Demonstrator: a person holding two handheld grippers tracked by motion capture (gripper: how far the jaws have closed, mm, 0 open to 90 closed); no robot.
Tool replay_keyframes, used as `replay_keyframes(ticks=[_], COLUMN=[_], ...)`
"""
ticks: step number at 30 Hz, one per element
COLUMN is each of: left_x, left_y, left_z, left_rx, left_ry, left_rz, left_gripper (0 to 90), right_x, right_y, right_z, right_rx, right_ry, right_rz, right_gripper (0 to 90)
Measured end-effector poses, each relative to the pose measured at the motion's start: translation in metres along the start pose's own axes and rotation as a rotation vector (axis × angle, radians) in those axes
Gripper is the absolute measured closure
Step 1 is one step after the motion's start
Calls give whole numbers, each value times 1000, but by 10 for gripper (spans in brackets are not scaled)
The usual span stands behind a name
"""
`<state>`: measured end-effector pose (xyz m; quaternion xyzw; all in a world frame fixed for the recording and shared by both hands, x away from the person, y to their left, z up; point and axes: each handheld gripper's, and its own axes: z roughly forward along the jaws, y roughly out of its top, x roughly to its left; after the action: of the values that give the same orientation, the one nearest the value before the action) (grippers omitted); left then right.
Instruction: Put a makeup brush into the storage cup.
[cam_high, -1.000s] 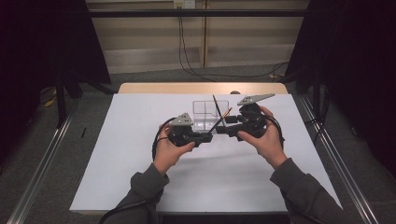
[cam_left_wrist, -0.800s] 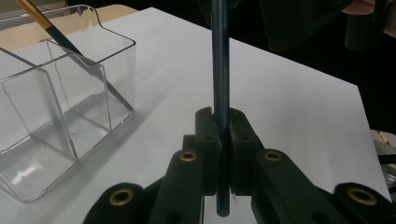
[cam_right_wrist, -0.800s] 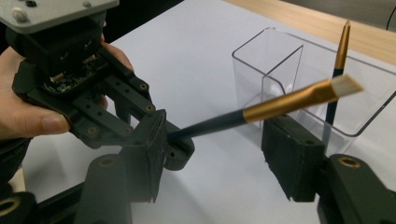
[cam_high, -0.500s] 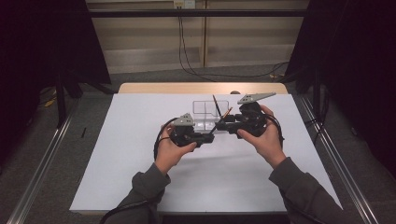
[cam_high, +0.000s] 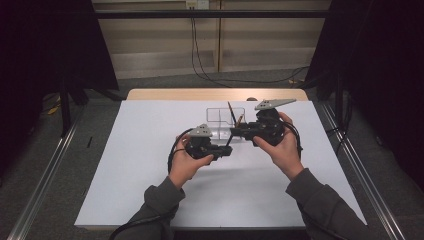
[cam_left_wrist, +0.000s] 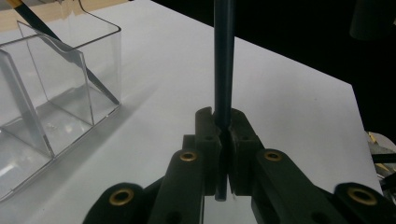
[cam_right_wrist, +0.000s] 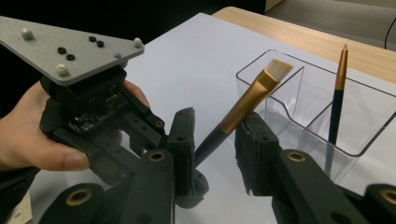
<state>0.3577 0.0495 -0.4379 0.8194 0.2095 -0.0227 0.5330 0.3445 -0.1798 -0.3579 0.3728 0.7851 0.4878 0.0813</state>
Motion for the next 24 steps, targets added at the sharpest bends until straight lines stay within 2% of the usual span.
replay_keyframes(ticks=[2, 8, 16, 24], left_x=[-1, -3, -5, -6], left_y=[1, 2, 3, 4], left_z=[1, 5, 9, 11], left_rx=[5, 0, -9, -27], left_ry=[-3, -10, -13, -18], left_rz=[8, 5, -3, -16], left_gripper=[851, 851, 848, 842], right_x=[0, 0, 3, 4], right_y=[0, 0, 2, 2], right_z=[0, -2, 0, 3], right_rx=[-8, -35, -57, -85], right_ry=[-3, 11, 37, 42], right_rz=[-3, 18, 42, 46], right_gripper=[754, 796, 835, 844])
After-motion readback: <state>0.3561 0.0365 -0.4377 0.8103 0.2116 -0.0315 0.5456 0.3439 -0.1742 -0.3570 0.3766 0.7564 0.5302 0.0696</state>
